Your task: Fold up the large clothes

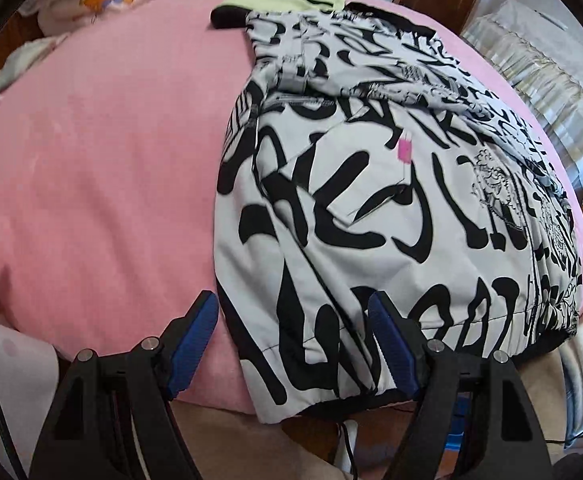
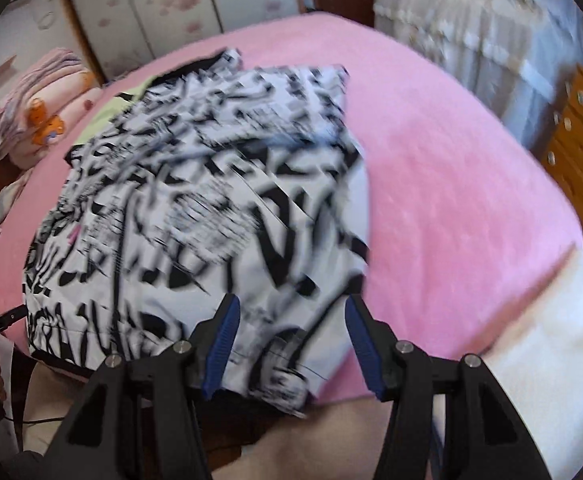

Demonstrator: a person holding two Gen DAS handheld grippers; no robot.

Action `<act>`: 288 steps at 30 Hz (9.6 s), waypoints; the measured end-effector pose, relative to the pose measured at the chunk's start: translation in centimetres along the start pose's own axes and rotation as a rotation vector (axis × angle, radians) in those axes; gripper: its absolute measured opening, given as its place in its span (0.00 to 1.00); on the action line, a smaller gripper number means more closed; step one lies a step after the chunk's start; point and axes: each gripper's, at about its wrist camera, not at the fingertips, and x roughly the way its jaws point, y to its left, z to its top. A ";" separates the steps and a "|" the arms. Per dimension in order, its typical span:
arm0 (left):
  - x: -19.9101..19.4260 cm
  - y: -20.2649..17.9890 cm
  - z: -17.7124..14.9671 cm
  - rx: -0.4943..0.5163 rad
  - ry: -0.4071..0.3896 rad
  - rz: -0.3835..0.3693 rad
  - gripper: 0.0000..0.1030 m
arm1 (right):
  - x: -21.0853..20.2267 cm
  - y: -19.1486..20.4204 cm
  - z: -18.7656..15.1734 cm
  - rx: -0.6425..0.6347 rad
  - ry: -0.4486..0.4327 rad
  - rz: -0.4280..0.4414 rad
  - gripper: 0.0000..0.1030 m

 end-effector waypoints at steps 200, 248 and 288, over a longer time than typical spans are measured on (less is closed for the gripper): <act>10.6 -13.1 35.0 0.118 -0.232 -0.119 0.21 | 18.4 20.1 30.9 -0.299 -0.169 0.057 0.03; 7.9 0.4 26.2 0.020 -0.083 0.103 0.56 | 15.8 4.1 26.0 -0.007 0.048 -0.231 0.22; 15.7 -14.8 48.2 0.198 -0.207 0.004 0.59 | 29.0 18.0 52.1 0.222 0.062 0.144 0.64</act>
